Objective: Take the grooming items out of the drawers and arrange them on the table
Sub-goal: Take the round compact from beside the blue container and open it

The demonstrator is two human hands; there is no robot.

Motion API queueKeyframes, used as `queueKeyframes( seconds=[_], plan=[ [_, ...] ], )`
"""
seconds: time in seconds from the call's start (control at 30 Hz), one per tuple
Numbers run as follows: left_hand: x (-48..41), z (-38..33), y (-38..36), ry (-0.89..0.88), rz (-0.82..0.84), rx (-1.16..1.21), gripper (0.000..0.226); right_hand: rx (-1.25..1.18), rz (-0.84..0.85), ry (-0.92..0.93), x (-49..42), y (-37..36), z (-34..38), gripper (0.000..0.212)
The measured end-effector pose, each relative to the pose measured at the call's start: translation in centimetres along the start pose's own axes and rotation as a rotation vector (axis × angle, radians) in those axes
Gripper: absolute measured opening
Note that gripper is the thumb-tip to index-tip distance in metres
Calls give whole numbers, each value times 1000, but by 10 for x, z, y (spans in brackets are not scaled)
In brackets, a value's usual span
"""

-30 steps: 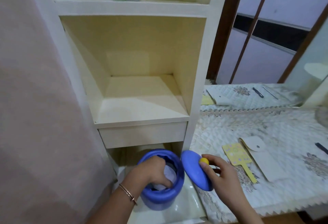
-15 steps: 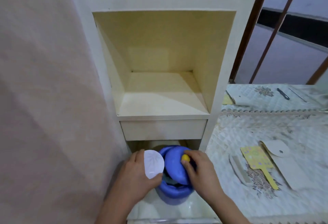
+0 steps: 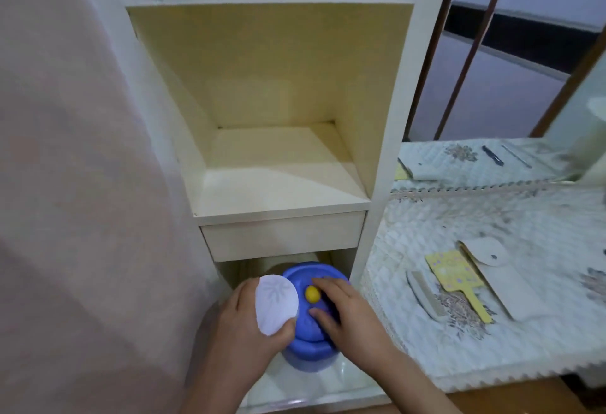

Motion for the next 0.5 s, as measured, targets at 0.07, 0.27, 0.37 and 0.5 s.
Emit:
queueKeyframes(
  seconds=[0.07, 0.27, 0.37, 0.5],
  plan=[
    [0, -19, -5, -79, 26, 2, 99, -29, -49, -52, 15, 12, -9, 54],
    [0, -100, -75, -524, 184, -76, 74, 22, -245, -257, 81, 64, -74, 40],
    [-5, -137, -133, -614, 301, -110, 74, 36, -208, -392, 111, 81, -131, 27],
    [-35, -136, -226, -428, 502, -168, 84, 15, -150, -520, 144, 108, -204, 24]
  ],
)
Point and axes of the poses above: each hand's wrist, its own x-axis away from the middle knuckle, its own y-axis out of the back of the hand, z = x × y, the point moved 8 cm from there along -x, towards the middle knuckle, and after that the axes turned 13 degrees about z, right-handed, at the moved point
